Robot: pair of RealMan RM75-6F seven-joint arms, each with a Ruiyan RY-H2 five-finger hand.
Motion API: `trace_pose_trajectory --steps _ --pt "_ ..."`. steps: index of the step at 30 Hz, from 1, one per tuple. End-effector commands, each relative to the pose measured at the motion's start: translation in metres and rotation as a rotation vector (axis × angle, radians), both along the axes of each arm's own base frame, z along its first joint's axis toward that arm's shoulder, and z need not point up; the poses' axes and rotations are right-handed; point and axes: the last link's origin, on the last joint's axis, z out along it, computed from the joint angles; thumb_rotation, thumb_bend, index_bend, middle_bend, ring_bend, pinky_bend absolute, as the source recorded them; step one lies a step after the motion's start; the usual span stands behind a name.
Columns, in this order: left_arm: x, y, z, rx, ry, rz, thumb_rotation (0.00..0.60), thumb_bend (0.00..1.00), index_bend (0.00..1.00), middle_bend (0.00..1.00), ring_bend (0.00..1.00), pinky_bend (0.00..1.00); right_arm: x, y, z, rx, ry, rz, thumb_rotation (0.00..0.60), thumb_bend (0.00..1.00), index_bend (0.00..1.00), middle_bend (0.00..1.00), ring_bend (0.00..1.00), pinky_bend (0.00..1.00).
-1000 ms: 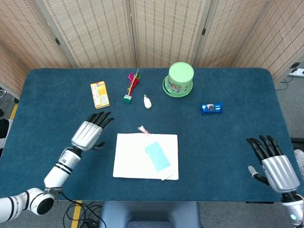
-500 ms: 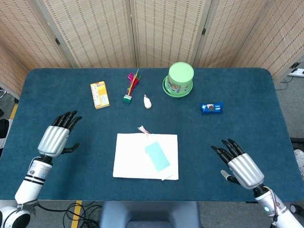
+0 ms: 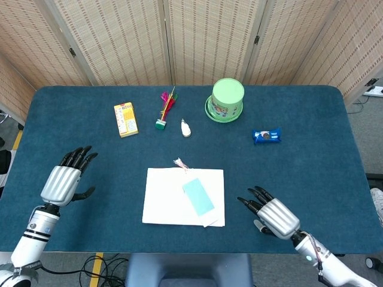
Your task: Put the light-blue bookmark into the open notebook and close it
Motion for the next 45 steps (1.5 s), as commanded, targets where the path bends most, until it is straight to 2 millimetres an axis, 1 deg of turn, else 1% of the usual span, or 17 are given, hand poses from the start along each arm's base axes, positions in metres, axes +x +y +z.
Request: trace_pose_trajectory --steps 1,6,10,19,30,38,45 --pt "-0.001 0.0 0.001 0.001 0.0 0.003 0.6 0.27 0.14 0.05 0.04 0.15 0.005 -0.005 -0.022 0.067 0.002 0.002 0.6 0.45 0.0 0.32 0.02 0.08" --pt "-0.004 -0.003 0.001 -0.004 -0.003 0.01 0.6 0.27 0.14 0.05 0.04 0.15 0.007 -0.012 -0.043 0.109 -0.001 -0.004 0.6 0.46 0.0 0.31 0.0 0.05" --pt "-0.007 -0.003 0.002 -0.007 -0.006 0.018 0.6 0.27 0.14 0.05 0.04 0.15 0.012 -0.024 -0.057 0.111 -0.012 -0.013 0.6 0.47 0.0 0.3 0.0 0.04" --pt "-0.01 -0.004 0.002 -0.007 -0.012 0.024 0.6 0.27 0.14 0.05 0.04 0.15 0.03 -0.045 -0.078 0.108 -0.03 0.008 0.6 0.47 0.0 0.3 0.0 0.03" --pt "-0.016 -0.004 0.002 -0.014 -0.019 0.039 0.6 0.27 0.14 0.04 0.04 0.15 0.037 -0.05 -0.093 0.135 -0.02 0.021 0.6 0.47 0.0 0.3 0.0 0.02" --pt "-0.02 -0.005 0.002 -0.016 -0.022 0.048 0.6 0.27 0.14 0.04 0.04 0.15 0.043 -0.047 -0.099 0.151 -0.022 0.037 0.6 0.47 0.0 0.3 0.0 0.02" --pt "-0.022 -0.007 0.003 -0.015 -0.027 0.051 0.6 0.27 0.14 0.04 0.04 0.15 0.055 -0.042 -0.104 0.166 -0.042 0.074 0.6 0.47 0.0 0.3 0.0 0.02"
